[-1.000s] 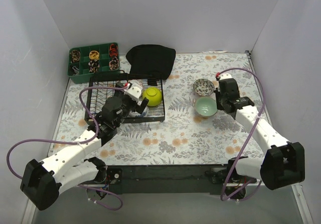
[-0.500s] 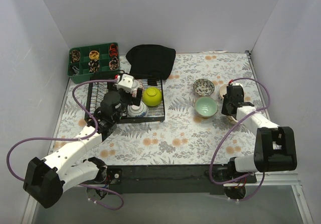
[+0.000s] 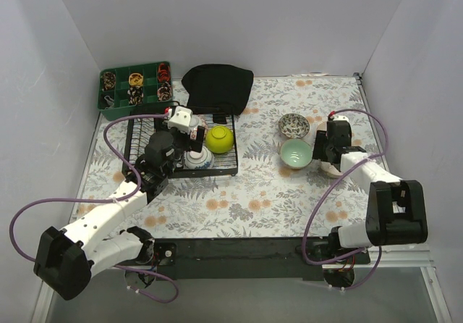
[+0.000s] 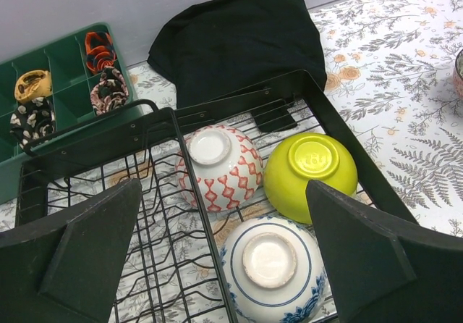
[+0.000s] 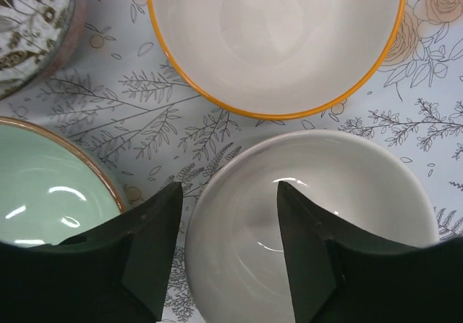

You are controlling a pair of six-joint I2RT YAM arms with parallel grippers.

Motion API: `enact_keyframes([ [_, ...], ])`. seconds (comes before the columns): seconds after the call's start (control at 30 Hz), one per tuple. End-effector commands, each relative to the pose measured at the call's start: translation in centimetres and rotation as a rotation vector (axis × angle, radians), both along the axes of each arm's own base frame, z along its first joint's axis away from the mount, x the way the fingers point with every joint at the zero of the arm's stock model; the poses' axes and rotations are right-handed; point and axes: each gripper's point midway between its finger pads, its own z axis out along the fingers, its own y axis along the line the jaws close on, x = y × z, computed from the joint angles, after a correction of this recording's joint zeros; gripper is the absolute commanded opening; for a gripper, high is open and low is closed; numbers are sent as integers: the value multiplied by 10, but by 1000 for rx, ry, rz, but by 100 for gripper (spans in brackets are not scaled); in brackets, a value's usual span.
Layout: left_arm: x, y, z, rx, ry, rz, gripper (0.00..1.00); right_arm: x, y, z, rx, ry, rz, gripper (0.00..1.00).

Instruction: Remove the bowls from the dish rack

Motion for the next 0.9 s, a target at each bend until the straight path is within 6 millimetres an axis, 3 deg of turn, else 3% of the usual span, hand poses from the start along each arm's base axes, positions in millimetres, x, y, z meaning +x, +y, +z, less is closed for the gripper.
enact_keyframes([
  [0.0,3,-4,6,-16,8,-10,98,17,7,43,42,-148,16,68],
  [0.2,5,-14,-8,-24,75,-37,98,15,18,89,94,-278,68,81],
  [0.4,5,-32,-19,-76,155,-95,98,4,56,131,183,-392,236,87],
  [0.6,16,-51,-44,-118,313,-88,98,-20,99,151,268,-464,402,87],
  [0.63,19,-55,-56,-115,354,-86,98,-25,108,152,278,-468,436,87],
  [0.73,27,-65,-54,-172,395,-71,98,-37,125,152,310,-484,511,87],
  [0.83,36,-73,-59,-225,431,-36,98,-48,133,144,321,-482,554,87],
  [0.87,40,-73,-70,-221,456,-10,98,-47,135,147,328,-507,562,87],
])
